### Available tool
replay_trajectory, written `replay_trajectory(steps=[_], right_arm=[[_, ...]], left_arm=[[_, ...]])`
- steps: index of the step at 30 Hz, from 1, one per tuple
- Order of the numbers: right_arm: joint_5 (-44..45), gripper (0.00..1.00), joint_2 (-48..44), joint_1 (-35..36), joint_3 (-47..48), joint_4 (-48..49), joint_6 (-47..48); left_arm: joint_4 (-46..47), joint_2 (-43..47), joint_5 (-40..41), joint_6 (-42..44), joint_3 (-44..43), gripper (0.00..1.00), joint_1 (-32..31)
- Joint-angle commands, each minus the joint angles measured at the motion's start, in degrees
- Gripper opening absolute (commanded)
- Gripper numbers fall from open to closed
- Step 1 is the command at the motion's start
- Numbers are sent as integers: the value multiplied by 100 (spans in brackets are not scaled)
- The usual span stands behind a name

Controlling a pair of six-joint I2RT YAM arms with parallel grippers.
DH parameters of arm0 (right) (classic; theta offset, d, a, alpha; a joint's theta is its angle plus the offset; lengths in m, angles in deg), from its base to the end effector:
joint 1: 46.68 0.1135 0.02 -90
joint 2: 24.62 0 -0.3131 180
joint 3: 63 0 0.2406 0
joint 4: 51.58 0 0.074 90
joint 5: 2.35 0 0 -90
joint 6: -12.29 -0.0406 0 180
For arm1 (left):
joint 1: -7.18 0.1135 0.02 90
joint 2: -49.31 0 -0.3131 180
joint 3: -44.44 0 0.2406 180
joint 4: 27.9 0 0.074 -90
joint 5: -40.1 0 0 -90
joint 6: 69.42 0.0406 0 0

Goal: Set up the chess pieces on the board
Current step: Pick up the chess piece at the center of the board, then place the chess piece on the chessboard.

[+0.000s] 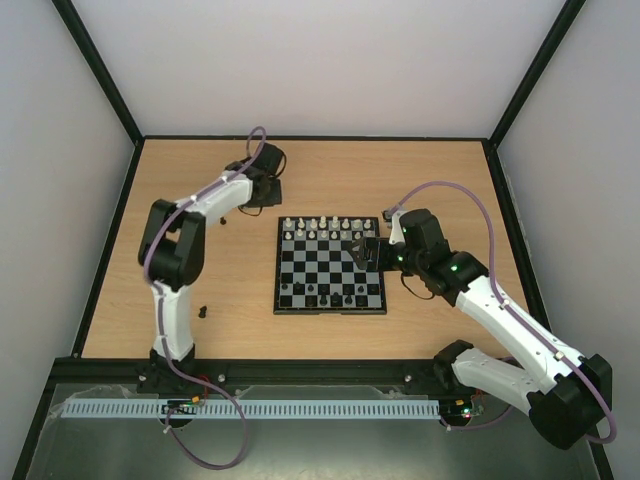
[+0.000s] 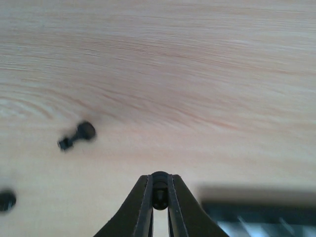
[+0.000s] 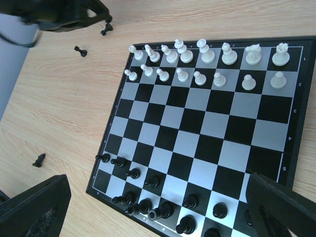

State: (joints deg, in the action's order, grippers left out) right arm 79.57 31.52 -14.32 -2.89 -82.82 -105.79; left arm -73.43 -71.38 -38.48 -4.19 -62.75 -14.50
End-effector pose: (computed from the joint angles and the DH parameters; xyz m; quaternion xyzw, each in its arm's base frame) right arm 0.1550 0.1050 0.3378 -0.0684 0.8498 0.3133 0.4184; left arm 0.4419 -0.1670 0.2290 -0.0524 0.9579 -0.0166 0.2819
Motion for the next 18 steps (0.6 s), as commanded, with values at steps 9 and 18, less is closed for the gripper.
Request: replay_trajectory(steps=[9,18], right_arm=[[475,98,-699,25,284,-544,-2],[1057,99,-1519,25,808,-1219,-83]], left_arm=[[-727,2712,-484,-59,1470,5,-2435],[-745,2516,-519,-303,1509,6,-3375]])
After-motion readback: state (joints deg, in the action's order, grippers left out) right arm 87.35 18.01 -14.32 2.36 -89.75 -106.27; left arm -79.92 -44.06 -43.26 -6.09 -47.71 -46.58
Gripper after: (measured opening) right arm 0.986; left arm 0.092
